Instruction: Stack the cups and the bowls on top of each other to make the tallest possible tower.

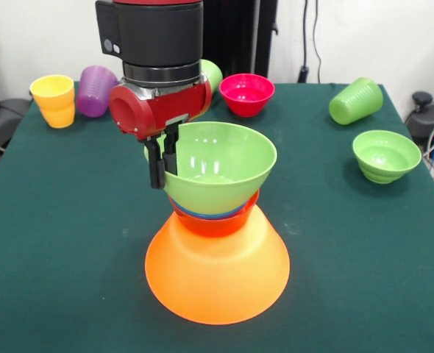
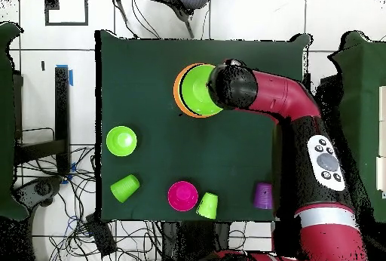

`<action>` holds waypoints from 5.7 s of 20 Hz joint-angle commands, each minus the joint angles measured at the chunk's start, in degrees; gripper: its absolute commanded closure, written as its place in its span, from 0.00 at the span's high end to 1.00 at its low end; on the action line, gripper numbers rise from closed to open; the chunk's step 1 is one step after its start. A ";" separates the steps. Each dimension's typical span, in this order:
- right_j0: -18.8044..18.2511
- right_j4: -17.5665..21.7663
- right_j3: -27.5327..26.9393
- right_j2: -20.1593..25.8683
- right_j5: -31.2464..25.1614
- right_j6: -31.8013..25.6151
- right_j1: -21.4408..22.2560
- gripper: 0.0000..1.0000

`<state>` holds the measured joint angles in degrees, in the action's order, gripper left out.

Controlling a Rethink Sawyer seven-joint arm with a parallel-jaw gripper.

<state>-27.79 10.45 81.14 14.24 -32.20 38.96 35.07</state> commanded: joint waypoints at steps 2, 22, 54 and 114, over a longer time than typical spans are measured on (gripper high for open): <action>1.92 5.55 0.79 -0.86 -2.15 4.62 -5.40 0.00; 2.48 5.90 1.36 -1.37 -2.63 4.42 -5.38 1.00; 0.93 2.50 1.03 0.19 -15.78 -1.52 5.78 1.00; -14.02 18.46 -13.57 13.79 -32.11 -21.86 -6.93 1.00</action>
<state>-40.82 23.08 65.36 24.09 -60.19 38.14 28.28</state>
